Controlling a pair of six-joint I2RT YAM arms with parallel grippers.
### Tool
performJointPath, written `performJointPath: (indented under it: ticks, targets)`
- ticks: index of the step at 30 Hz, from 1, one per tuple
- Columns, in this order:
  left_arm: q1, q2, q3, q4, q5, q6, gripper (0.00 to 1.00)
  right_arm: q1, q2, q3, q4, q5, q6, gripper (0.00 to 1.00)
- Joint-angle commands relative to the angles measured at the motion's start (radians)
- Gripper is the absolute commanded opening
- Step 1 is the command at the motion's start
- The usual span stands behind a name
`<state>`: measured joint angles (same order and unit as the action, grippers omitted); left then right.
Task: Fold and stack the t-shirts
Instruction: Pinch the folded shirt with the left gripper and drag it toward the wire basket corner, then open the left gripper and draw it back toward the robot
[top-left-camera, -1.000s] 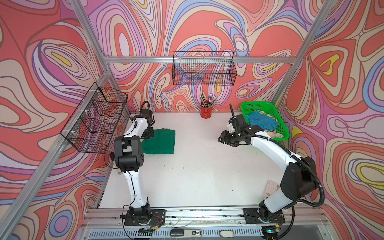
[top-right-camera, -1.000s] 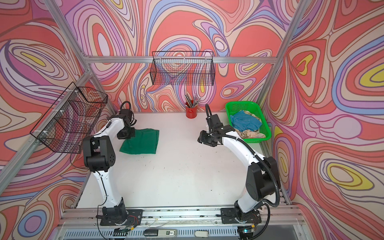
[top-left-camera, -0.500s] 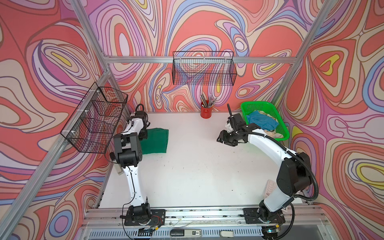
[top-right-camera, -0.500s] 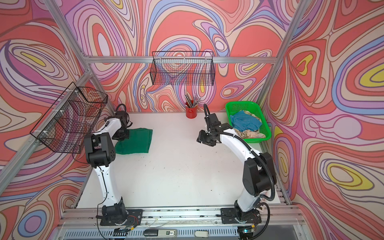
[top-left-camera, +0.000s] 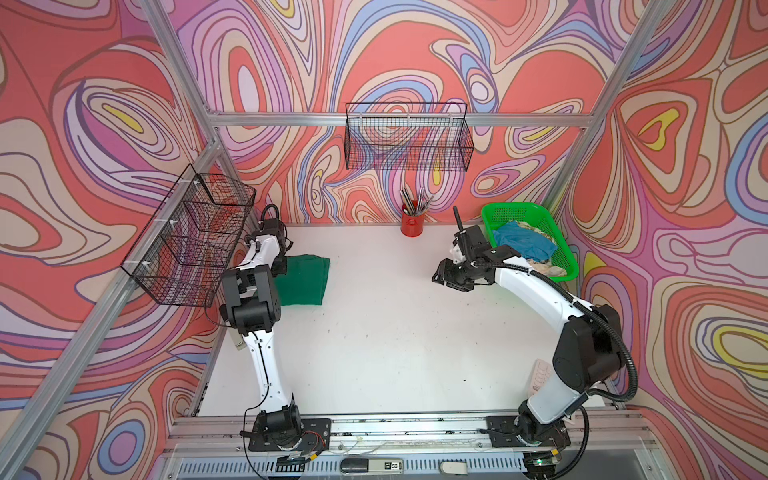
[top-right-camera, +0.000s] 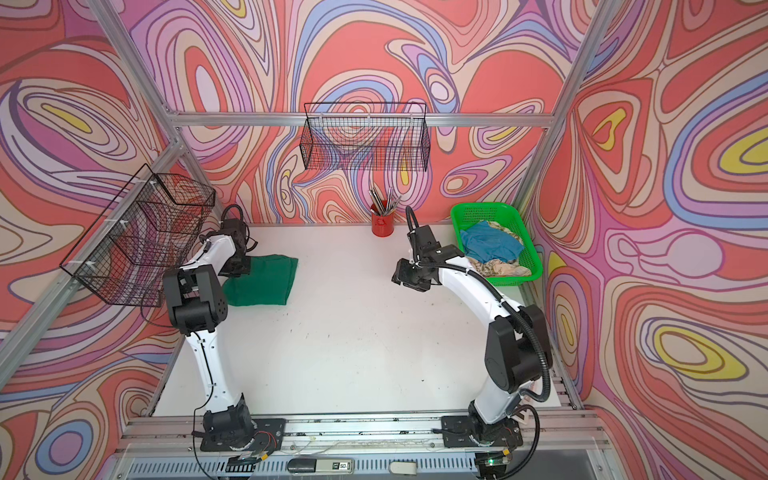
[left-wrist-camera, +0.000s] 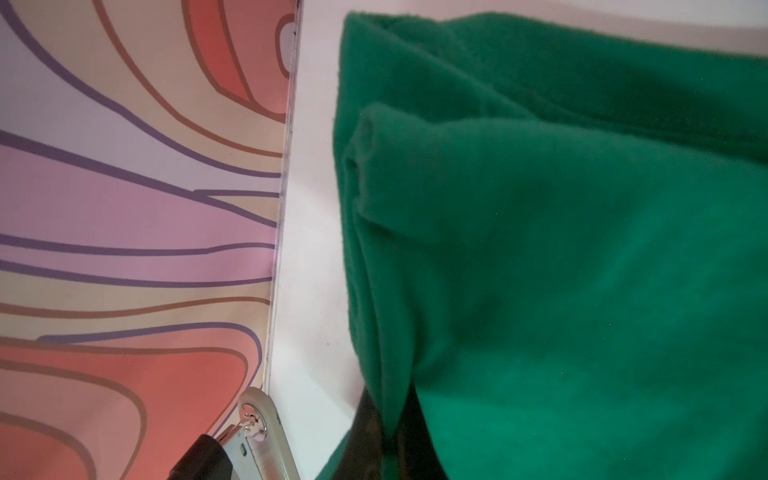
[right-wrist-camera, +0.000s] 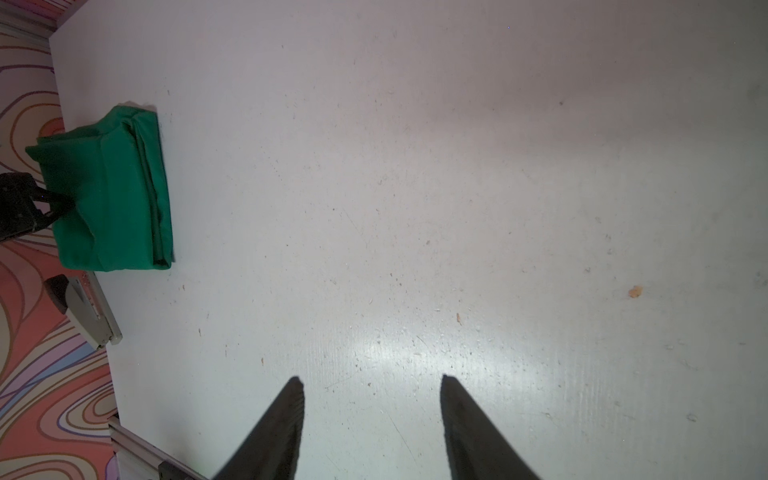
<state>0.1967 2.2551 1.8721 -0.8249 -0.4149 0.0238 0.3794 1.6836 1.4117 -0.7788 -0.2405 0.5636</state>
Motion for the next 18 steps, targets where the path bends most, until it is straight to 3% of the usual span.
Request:
performJointPath:
  ticks: [1, 2, 4, 5, 6, 8, 12, 18]
  targets:
    - [0.006, 0.023, 0.051, 0.001, -0.016, 0.029, 0.00, 0.009, 0.009, 0.020, -0.014, 0.006, 0.010, 0.56]
    - [0.006, 0.024, 0.060, -0.010, -0.011, 0.030, 0.01, 0.010, 0.008, 0.019, -0.013, 0.006, 0.010, 0.56]
    - [0.007, 0.020, 0.068, -0.036, -0.024, 0.015, 0.43, 0.010, 0.005, 0.018, -0.010, 0.009, 0.012, 0.56]
    - [0.006, 0.012, 0.063, -0.039, -0.026, 0.009, 0.60, 0.010, 0.004, 0.016, -0.007, 0.010, 0.013, 0.56]
    - [0.007, -0.003, 0.046, -0.031, -0.029, 0.001, 0.70, 0.010, 0.002, 0.015, -0.004, 0.013, 0.011, 0.56]
    - [0.006, -0.041, 0.006, -0.017, -0.025, -0.018, 0.77, 0.010, 0.003, 0.016, 0.004, 0.022, 0.001, 0.56]
    - [0.000, -0.135, -0.100, -0.001, 0.039, -0.087, 0.80, 0.008, 0.002, 0.003, 0.056, 0.063, -0.037, 0.57]
    - [-0.106, -0.398, -0.462, 0.240, 0.118, -0.104, 0.86, -0.010, -0.036, -0.130, 0.275, 0.124, -0.116, 0.62]
